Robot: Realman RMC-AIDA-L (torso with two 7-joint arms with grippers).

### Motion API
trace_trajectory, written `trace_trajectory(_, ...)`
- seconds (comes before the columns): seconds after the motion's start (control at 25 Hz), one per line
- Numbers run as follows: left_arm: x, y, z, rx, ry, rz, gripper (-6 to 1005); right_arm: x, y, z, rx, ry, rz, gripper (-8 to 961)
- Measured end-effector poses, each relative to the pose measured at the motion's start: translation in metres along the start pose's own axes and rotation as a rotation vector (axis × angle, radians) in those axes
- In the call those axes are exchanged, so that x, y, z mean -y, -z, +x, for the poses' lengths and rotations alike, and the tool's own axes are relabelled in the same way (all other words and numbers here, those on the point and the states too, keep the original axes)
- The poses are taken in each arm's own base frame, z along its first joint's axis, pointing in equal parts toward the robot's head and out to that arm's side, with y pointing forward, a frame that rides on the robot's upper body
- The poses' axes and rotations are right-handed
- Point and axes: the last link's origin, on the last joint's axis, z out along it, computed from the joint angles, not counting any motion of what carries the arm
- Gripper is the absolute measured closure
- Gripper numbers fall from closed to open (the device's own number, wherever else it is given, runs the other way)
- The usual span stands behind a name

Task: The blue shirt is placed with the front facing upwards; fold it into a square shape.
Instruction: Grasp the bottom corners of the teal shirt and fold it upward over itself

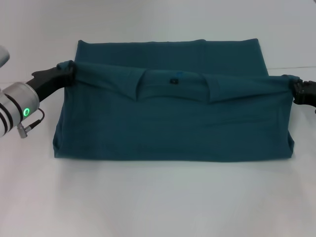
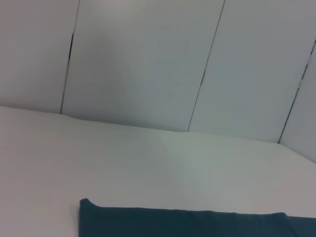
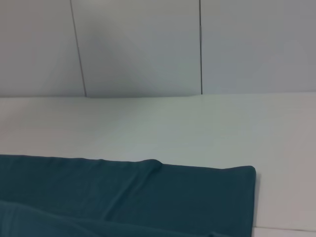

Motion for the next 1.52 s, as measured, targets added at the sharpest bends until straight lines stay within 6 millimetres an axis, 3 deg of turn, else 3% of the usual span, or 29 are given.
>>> trace_trajectory(1.12, -0.002, -0.005, -0.008, 0.028, 0.005, 0.048, 922, -0.002, -0.013, -0.002, -0.041, 0.005, 0.065, 881)
trace_trajectory(1.4, 0.001, -0.005, -0.007, 0.009, 0.045, 0.08, 921, -0.005, -0.019, -0.001, -0.075, 0.03, 0.082, 645)
trace_trajectory(1.52, 0.002, -0.003, -0.007, 0.001, 0.059, 0.088, 829, -0.006, -0.021, -0.001, -0.083, 0.034, 0.093, 521)
